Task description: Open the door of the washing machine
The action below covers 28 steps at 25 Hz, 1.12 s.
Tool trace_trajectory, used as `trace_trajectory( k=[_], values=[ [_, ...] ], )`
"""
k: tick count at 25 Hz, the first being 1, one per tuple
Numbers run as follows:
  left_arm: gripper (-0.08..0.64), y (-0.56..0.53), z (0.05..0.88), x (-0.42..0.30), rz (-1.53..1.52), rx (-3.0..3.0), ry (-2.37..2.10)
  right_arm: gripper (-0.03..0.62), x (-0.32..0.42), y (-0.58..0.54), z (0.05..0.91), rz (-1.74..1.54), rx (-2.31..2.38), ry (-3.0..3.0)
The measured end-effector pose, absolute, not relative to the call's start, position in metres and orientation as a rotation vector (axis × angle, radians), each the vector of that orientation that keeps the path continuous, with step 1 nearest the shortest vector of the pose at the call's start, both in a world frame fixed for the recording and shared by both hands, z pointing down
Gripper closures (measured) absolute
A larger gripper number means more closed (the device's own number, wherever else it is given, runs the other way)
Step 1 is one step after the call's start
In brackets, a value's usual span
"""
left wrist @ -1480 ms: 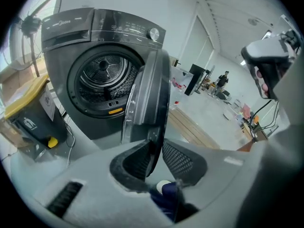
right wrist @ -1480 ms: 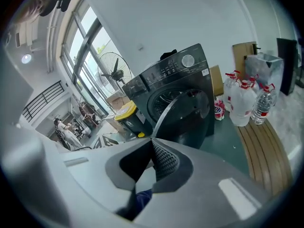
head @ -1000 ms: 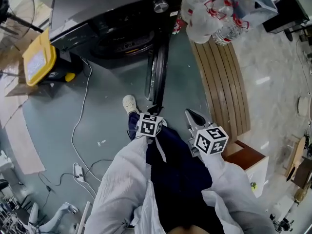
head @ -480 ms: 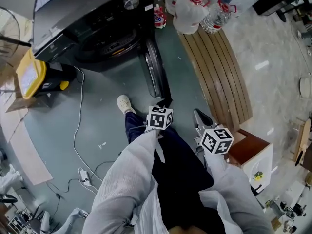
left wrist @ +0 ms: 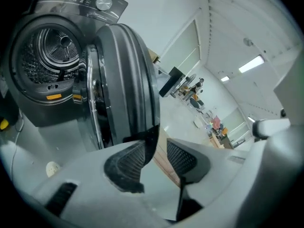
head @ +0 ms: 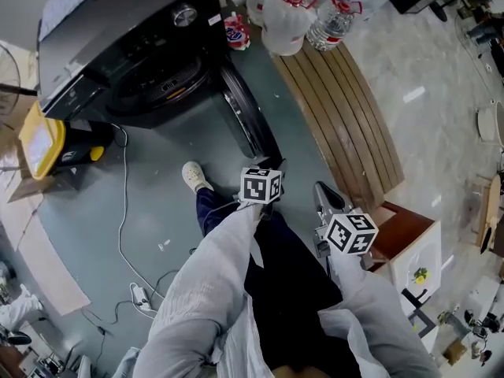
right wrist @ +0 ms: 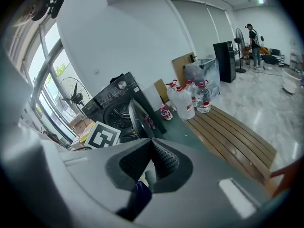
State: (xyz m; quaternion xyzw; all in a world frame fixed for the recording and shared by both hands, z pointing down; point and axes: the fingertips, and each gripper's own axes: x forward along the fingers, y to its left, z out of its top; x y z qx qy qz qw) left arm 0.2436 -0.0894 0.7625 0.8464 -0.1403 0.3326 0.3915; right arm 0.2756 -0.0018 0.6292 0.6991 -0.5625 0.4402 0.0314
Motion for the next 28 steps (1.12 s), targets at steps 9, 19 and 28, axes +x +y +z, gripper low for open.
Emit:
trace_trajectory(
  k=[9,19,28],
  values=[
    [0.374,-0.068,0.704,0.19,0.776,2.143,-0.262,0.584,0.266,-0.013,0.601,1.315,2.139,-1.812],
    [0.431,-0.16,0.555,0.046,0.502,2.315,-0.734,0.584,0.195,-0.103,0.525,1.122,1.824,-2.251],
    [0.502,-0.15,0.466,-0.096,0.219,2.302,-1.185,0.584,0.121,-0.146,0.455,0.887,1.585,-2.509]
  ],
)
